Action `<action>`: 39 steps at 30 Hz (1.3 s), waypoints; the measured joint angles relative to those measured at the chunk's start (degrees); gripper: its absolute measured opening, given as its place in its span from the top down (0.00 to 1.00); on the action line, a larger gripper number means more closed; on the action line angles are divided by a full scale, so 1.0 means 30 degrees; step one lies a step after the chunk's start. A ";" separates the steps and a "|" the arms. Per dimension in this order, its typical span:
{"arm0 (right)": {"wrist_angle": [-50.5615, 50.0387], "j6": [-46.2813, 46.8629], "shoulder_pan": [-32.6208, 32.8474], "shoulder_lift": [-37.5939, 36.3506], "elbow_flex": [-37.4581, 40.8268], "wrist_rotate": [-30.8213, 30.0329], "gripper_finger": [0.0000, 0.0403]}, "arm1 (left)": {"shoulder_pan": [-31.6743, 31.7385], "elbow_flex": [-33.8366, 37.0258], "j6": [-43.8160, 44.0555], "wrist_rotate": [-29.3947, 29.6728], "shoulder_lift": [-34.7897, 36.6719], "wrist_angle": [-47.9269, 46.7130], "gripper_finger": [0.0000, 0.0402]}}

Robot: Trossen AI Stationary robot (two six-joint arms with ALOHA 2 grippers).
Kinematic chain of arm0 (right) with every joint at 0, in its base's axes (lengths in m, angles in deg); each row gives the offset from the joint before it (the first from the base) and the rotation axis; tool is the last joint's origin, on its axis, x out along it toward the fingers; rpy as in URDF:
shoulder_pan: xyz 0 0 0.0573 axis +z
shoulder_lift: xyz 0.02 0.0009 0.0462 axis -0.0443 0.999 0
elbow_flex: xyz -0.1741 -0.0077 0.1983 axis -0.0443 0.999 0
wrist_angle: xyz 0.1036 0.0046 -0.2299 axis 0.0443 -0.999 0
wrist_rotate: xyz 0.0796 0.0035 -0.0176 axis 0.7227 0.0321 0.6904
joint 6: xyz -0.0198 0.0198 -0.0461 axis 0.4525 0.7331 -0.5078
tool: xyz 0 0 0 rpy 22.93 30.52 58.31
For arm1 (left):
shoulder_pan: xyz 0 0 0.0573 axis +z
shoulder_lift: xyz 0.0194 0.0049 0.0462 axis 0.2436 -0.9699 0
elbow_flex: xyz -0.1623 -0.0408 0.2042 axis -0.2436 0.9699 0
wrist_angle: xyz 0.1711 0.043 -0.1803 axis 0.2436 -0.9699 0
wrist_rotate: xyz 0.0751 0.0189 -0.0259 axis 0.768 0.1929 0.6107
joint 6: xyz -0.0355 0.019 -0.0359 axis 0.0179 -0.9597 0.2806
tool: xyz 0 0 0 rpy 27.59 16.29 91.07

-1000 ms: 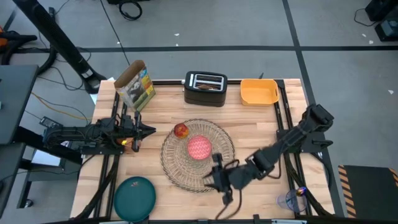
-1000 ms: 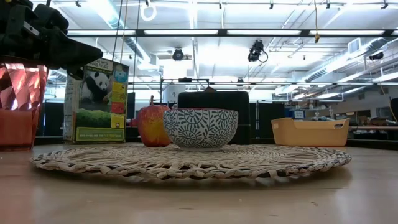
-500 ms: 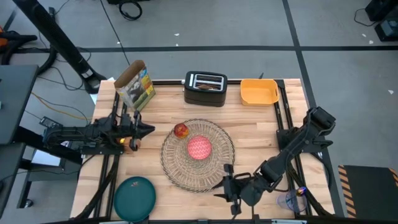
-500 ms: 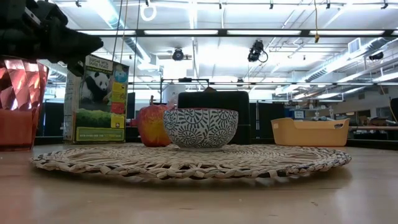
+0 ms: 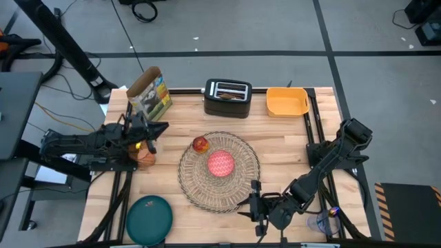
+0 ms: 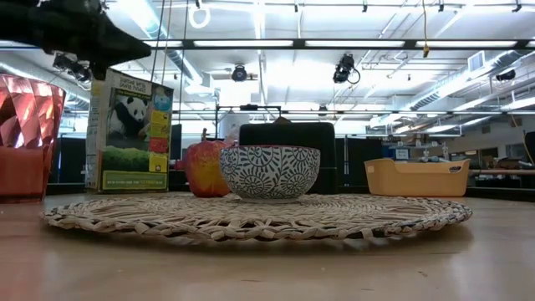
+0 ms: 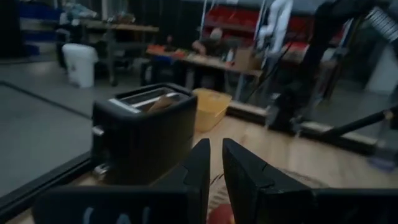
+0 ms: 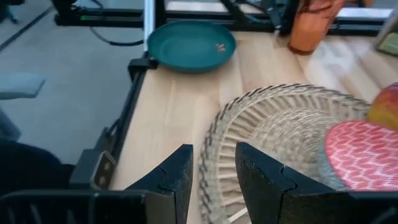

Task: Arrange a breakfast setting
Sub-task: Pour the cereal into the red patterned bowl

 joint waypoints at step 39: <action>0.8880 0.3323 0.1222 -0.0846 0.4946 0.1561 0.68 | 1.2393 -1.7674 0.2103 0.3469 -1.3722 -2.1499 0.49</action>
